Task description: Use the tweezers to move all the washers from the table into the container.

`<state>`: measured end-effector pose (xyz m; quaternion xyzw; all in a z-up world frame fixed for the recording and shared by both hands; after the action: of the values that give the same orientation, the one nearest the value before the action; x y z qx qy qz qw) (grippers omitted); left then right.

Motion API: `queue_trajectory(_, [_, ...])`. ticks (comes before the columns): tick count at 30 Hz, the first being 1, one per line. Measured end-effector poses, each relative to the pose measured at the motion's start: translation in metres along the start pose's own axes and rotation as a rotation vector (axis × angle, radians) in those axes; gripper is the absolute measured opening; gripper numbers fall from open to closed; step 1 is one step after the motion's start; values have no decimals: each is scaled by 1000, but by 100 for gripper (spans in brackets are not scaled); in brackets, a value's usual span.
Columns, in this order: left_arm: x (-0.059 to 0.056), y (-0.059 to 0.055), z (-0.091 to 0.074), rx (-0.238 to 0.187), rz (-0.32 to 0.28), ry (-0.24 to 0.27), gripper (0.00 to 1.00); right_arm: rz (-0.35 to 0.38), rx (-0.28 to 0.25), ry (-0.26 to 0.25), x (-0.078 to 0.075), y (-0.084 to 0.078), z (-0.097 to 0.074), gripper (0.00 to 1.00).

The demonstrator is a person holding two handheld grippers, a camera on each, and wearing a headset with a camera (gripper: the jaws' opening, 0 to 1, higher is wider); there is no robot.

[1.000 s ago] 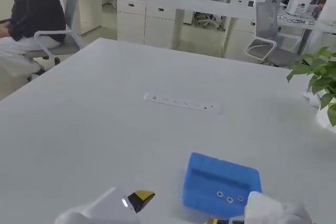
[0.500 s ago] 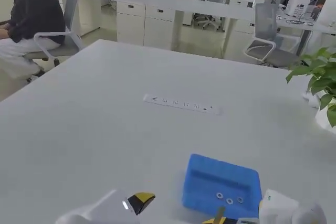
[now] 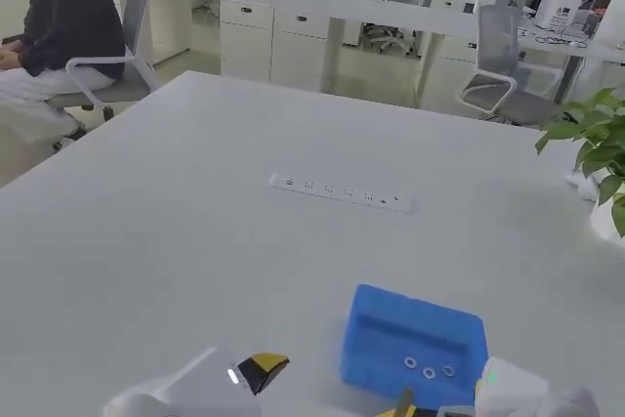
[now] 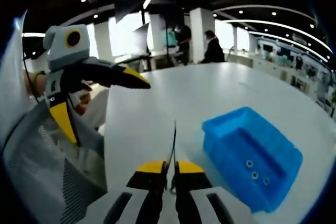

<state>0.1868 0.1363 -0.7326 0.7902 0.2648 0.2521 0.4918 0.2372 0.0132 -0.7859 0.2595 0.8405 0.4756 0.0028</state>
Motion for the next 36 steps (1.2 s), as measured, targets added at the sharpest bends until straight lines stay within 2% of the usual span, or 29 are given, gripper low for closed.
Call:
queue_trajectory(3, [0, 0, 0, 0, -1, 0, 77, 30, -14, -6, -4, -1, -2, 4])
queue_trajectory(5, [0, 0, 0, -1, -1, 0, 77, 24, -15, -6, -4, -1, -2, 4])
queue_trajectory(14, [0, 0, 0, -2, -1, 1, 77, -159, 10, 3, 10, -5, 0, 3])
queue_trajectory(19, [0, -1, 0, 0, 3, -1, 77, -119, -3, -15, 7, -5, -2, 1])
queue_trajectory(26, [0, -1, 1, 0, 3, -3, 77, -13, -42, -27, -1, -3, -6, 1])
queue_trajectory(32, [0, 0, 1, 1, 4, -5, 77, 45, -105, -13, -1, 10, -15, 1])
queue_trajectory(36, [0, 0, 1, 2, 5, -4, 77, 103, -96, 8, -4, 2, -11, 2])
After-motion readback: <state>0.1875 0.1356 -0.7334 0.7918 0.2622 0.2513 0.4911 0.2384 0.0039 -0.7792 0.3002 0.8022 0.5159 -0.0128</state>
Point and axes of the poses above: the centre of the closed fingertips' face, and the gripper's own axes: z roughly forward along the fingers, x roughly to its left, y roughly out of its top, the point moved 6 cm from there along -z, roughly backward along the fingers, and after that the axes turned 11 degrees about z, right-handed, at the moved point
